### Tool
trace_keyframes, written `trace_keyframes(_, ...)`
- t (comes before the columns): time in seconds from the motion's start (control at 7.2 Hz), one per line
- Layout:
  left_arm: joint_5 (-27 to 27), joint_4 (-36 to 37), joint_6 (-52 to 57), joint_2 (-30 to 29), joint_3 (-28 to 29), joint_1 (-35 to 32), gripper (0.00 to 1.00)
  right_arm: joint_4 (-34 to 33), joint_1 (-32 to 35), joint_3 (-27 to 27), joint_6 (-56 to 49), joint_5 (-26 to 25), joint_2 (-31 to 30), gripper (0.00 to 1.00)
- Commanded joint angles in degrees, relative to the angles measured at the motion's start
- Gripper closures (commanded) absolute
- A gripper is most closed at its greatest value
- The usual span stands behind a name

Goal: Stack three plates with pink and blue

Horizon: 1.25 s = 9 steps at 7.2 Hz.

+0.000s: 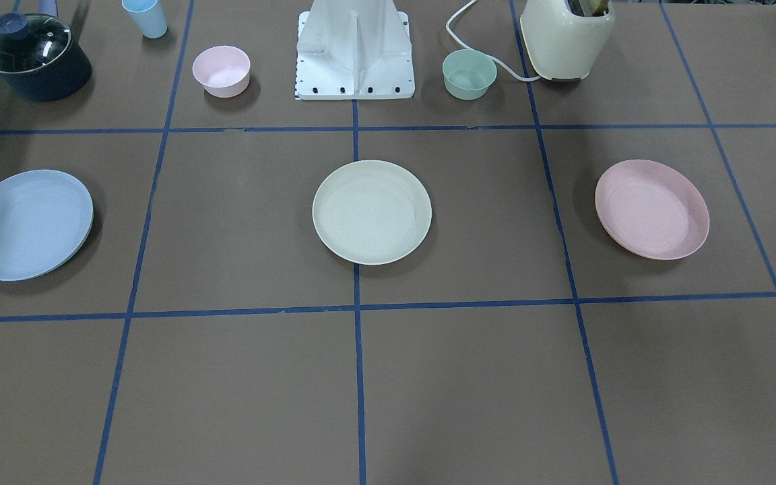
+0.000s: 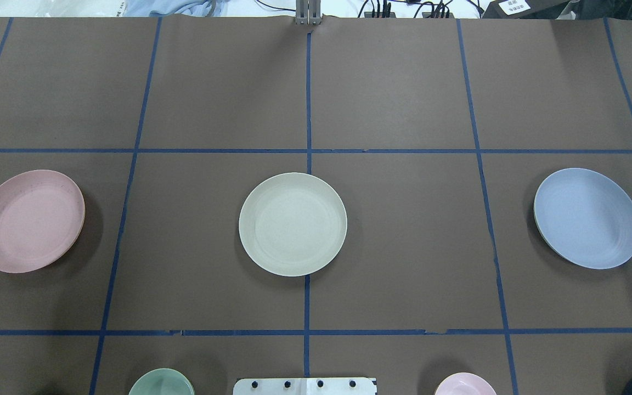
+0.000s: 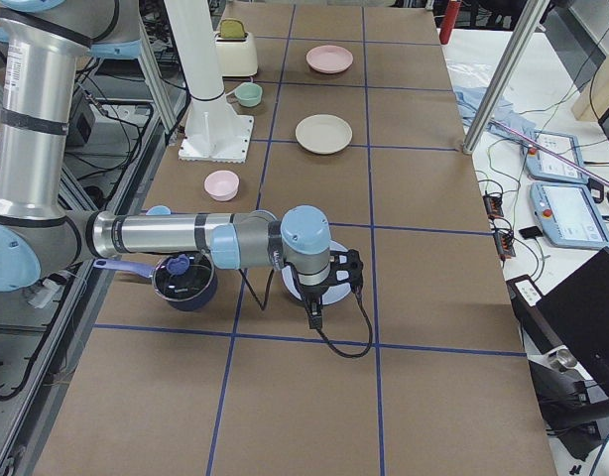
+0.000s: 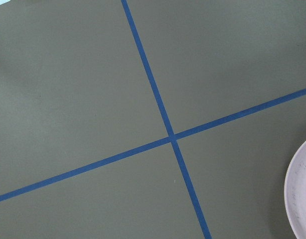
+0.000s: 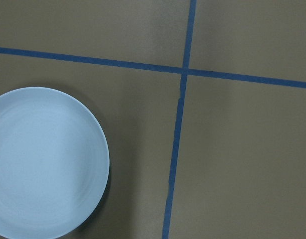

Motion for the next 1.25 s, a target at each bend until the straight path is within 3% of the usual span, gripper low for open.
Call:
trace_keyframes(0.0,-0.9,-3.2,-0.7,-1.0,-0.9,-0.1,0.0,6.3,-0.4,0.1,0.6,0.0,0.5,0.0)
trace_keyframes(0.14,-0.8,-7.2,-0.7,-2.8,-1.1,0.0,0.0,10.1,-1.6,0.3,0.5,0.2,0.6,0.0)
trace_keyframes(0.28,-0.6,-16.6,-0.7,-4.5,-0.4,0.2,0.0,17.7,-2.7,0.0,0.9,0.6,0.5,0.0)
trace_keyframes(0.42,-1.4,-21.7,-2.9,-5.7,0.7,0.5,0.0,19.2,-8.7,0.2,0.8,-0.2,1.2,0.0)
trace_keyframes(0.69,-6.3,-30.7,-8.8,-4.1,2.8,3.8,0.0,22.3,-13.1,-0.2,12.3,-0.1,3.4,0.0)
trace_keyframes(0.97,-3.9,-40.3,-22.5,-1.0,6.6,13.9,0.0,26.7,-15.5,-0.3,20.5,-0.3,3.0,0.0)
trace_keyframes(1.11,1.6,-47.8,-30.0,2.5,8.0,18.8,0.0,26.8,-15.8,-0.3,20.9,-0.2,3.0,0.0)
